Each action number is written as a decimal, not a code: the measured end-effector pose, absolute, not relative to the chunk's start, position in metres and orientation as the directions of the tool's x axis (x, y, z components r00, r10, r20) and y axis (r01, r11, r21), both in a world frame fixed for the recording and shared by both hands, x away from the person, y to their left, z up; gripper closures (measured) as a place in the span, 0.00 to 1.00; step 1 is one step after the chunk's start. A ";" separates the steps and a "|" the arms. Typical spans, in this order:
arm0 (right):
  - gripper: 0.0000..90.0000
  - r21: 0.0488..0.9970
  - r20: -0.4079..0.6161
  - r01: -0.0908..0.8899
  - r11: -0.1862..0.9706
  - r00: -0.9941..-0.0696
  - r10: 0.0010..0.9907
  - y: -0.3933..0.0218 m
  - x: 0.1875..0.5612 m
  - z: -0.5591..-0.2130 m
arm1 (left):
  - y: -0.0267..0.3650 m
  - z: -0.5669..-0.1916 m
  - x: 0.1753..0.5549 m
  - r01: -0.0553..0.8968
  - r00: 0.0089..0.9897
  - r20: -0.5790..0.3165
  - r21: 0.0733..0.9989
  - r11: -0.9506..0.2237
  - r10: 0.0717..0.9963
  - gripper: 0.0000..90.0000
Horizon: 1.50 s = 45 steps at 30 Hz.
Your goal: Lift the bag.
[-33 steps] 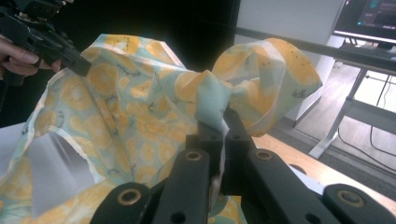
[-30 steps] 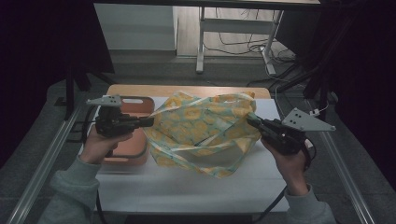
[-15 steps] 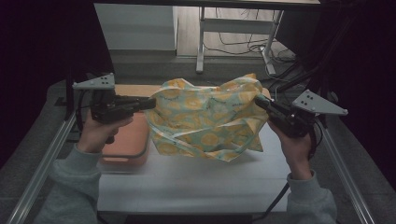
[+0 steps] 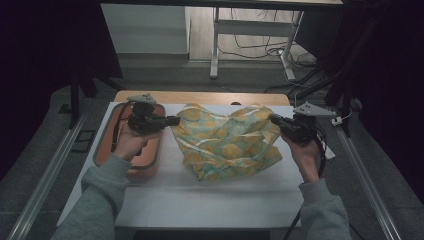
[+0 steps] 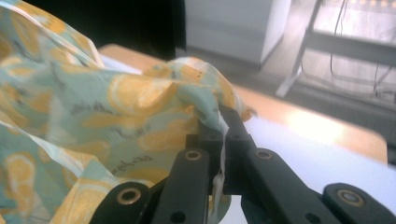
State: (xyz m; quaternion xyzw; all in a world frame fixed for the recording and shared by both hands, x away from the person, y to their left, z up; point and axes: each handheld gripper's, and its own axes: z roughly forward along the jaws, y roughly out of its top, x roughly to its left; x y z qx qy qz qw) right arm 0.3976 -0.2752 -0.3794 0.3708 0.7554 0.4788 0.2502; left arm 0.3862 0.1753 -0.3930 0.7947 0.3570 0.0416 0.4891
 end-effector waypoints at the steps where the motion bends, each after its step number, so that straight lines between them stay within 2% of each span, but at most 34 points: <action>1: 1.00 0.899 -0.012 0.344 0.271 -0.600 0.800 -0.277 0.401 -0.387 | 0.173 -0.397 0.388 0.534 0.741 -0.286 0.800 -0.274 0.608 0.99; 5: 1.00 0.885 0.015 0.379 0.271 -0.605 0.796 -0.279 0.406 -0.404 | 0.167 -0.408 0.390 0.550 0.741 -0.289 0.779 -0.301 0.607 0.98; 9: 0.99 0.881 0.021 0.380 0.280 -0.624 0.781 -0.278 0.404 -0.407 | 0.164 -0.412 0.389 0.550 0.748 -0.286 0.773 -0.318 0.599 0.97; 11: 0.98 0.883 0.017 0.373 0.286 -0.632 0.774 -0.277 0.402 -0.406 | 0.163 -0.412 0.388 0.547 0.752 -0.286 0.773 -0.321 0.594 0.93; 13: 0.89 0.883 0.020 0.368 0.290 -0.647 0.762 -0.276 0.400 -0.405 | 0.162 -0.412 0.386 0.537 0.758 -0.278 0.780 -0.322 0.591 0.78; 16: 0.58 0.893 0.029 0.355 0.277 -0.659 0.752 -0.274 0.397 -0.404 | 0.163 -0.409 0.379 0.514 0.748 -0.234 0.796 -0.320 0.621 0.33; 17: 0.50 0.895 0.036 0.354 0.270 -0.662 0.749 -0.273 0.395 -0.403 | 0.164 -0.408 0.377 0.506 0.756 -0.231 0.799 -0.324 0.612 0.25; 19: 0.40 0.898 0.036 0.348 0.268 -0.667 0.744 -0.272 0.391 -0.400 | 0.170 -0.407 0.373 0.498 0.757 -0.225 0.806 -0.319 0.613 0.17; 27: 0.29 0.910 0.038 0.317 0.266 -0.704 0.709 -0.276 0.372 -0.397 | 0.181 -0.411 0.351 0.476 0.763 -0.178 0.805 -0.353 0.622 0.18; 45: 0.32 0.871 0.037 0.345 0.350 -0.757 0.653 -0.292 0.335 -0.446 | 0.206 -0.447 0.310 0.531 0.719 -0.165 0.757 -0.381 0.675 0.22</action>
